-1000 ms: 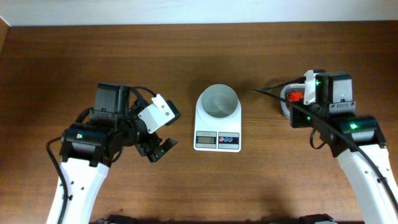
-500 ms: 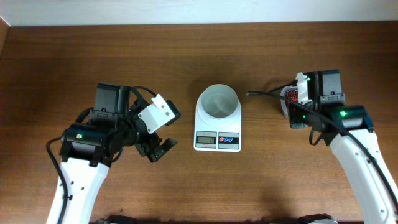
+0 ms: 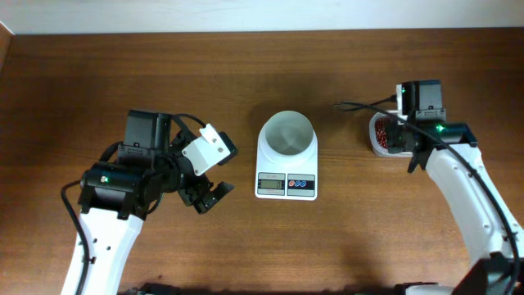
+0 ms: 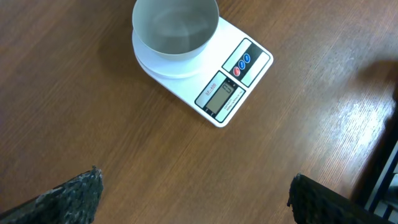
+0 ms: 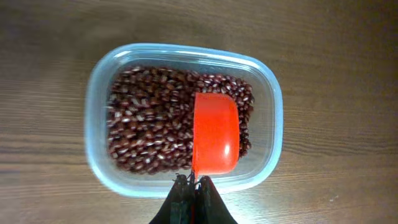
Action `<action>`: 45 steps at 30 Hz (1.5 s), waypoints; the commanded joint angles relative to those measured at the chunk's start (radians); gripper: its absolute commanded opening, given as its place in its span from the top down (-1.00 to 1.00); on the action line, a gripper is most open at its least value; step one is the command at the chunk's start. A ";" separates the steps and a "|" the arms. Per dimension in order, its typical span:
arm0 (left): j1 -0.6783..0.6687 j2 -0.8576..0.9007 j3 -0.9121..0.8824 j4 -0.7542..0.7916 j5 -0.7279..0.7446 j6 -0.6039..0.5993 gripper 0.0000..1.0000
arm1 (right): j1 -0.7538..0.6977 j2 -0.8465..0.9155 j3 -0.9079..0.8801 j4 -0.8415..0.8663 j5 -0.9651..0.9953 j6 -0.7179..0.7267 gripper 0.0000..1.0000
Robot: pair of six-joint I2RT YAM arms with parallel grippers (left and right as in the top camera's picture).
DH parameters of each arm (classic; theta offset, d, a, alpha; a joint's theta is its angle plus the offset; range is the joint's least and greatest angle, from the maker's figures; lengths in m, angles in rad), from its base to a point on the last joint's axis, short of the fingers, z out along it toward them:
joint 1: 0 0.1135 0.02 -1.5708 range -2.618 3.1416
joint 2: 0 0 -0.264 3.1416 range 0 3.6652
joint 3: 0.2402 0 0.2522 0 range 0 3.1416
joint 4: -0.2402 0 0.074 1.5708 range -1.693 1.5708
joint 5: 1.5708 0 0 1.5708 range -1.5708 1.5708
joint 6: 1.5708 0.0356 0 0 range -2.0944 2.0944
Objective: Scoop and weigh 50g on scale
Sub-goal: 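Lower the scoop with the right gripper into the red beans, then drag the scoop through the beans and lift it with the right gripper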
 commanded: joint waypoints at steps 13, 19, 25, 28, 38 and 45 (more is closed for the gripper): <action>0.005 0.003 0.019 0.002 0.018 -0.010 -0.98 | -0.064 0.170 -0.005 0.041 -0.162 0.096 0.92; 0.005 0.003 0.019 0.001 0.018 -0.010 -0.98 | -0.064 0.171 -0.005 0.021 -0.196 0.161 0.92; 0.005 0.003 0.019 0.002 0.018 -0.010 -0.98 | -0.064 0.171 -0.005 0.021 -0.240 0.204 0.92; 0.005 0.003 0.019 0.002 0.018 -0.010 -0.98 | -0.064 0.171 -0.005 0.021 -0.240 0.204 0.92; 0.005 0.003 0.019 0.002 0.018 -0.010 -0.98 | -0.065 0.171 -0.005 0.022 -0.240 0.231 0.92; 0.005 0.003 0.019 0.002 0.018 -0.010 -0.98 | -0.066 0.171 -0.005 0.021 -0.237 0.265 0.92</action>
